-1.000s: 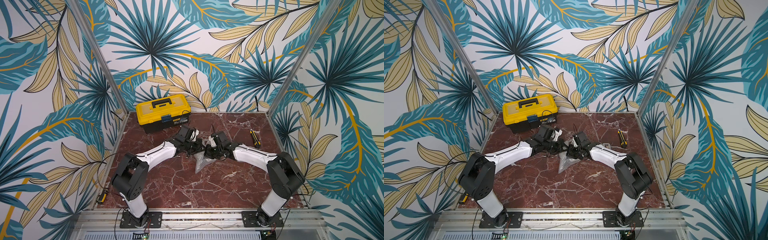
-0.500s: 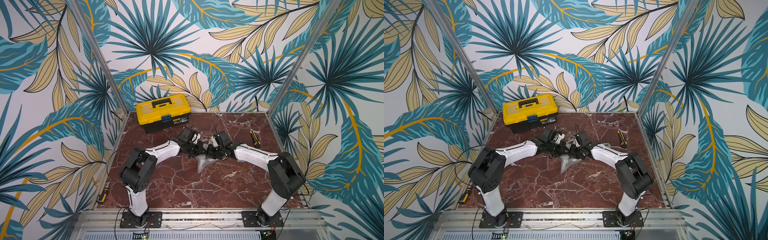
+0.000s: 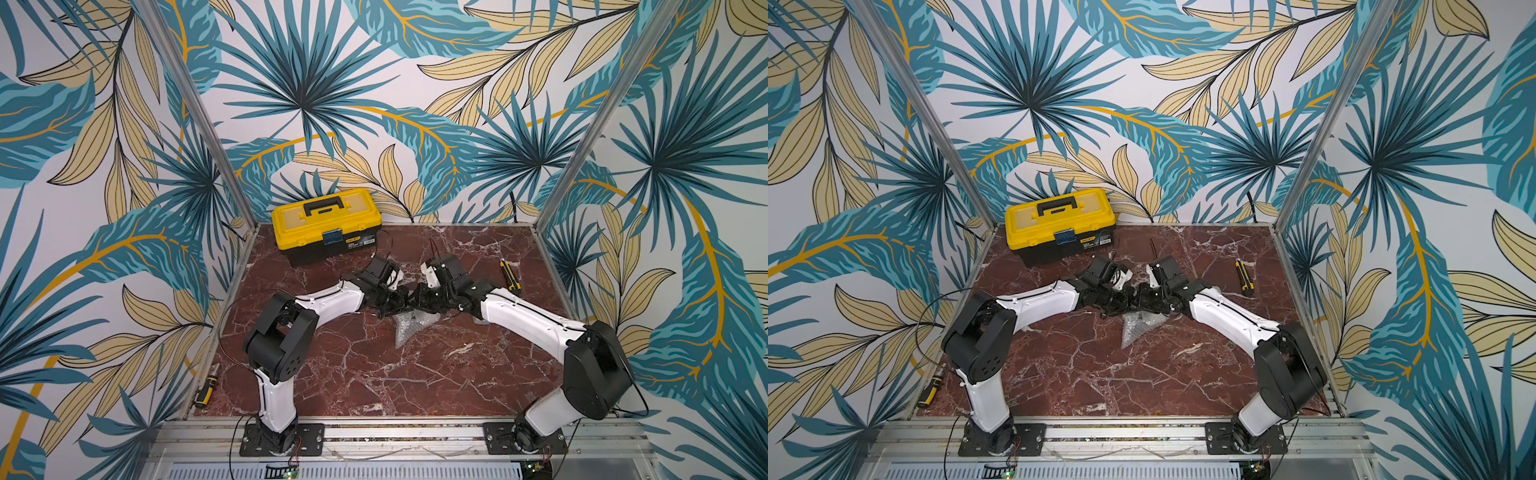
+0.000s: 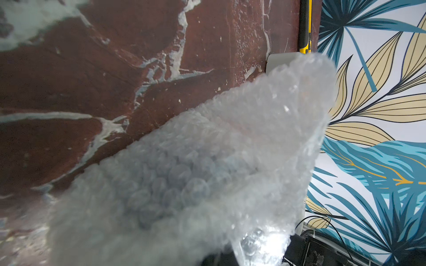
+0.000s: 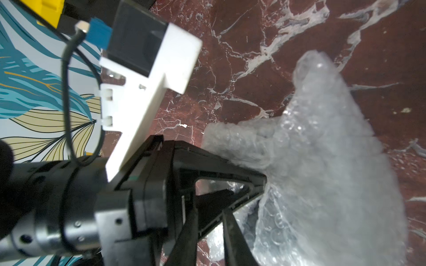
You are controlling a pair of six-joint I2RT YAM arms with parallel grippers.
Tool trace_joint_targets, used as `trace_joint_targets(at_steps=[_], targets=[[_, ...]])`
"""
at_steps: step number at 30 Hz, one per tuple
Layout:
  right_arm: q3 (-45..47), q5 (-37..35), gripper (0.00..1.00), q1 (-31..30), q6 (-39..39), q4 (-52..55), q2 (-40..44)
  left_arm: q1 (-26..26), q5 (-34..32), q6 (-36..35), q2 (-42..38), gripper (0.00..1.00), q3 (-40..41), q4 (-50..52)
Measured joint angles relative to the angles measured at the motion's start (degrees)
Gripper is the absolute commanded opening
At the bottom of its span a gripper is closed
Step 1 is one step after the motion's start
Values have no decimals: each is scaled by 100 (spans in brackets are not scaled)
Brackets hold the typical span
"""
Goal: Wrap mugs in bubble wrap
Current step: Wrap the mug in bubble wrap.
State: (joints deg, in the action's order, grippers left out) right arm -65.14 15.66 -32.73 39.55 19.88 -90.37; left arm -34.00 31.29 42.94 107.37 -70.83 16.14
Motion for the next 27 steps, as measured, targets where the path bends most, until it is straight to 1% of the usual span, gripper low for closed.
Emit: trace_joint_targets(at_steps=[5, 9, 13, 19, 22, 27], targets=[[-22, -446, 32, 2, -192, 562, 232, -11, -42, -9, 0, 4, -7, 2], [-157, -789, 36, 57, -411, 1010, 413, -11, -44, -13, 0, 4, -7, 4], [-208, -973, 38, 155, -603, 1222, 398, -20, -59, -37, 9, 3, -39, 44], [-278, -1132, 39, 245, -857, 1401, 138, -37, -85, -142, 149, 3, -251, 223], [-280, -1182, 43, 442, -990, 1519, 142, -50, -109, -205, 249, 3, -389, 343], [-280, -1331, 53, 1073, -1309, 1818, 284, -63, -170, -278, 278, 3, -455, 457]])
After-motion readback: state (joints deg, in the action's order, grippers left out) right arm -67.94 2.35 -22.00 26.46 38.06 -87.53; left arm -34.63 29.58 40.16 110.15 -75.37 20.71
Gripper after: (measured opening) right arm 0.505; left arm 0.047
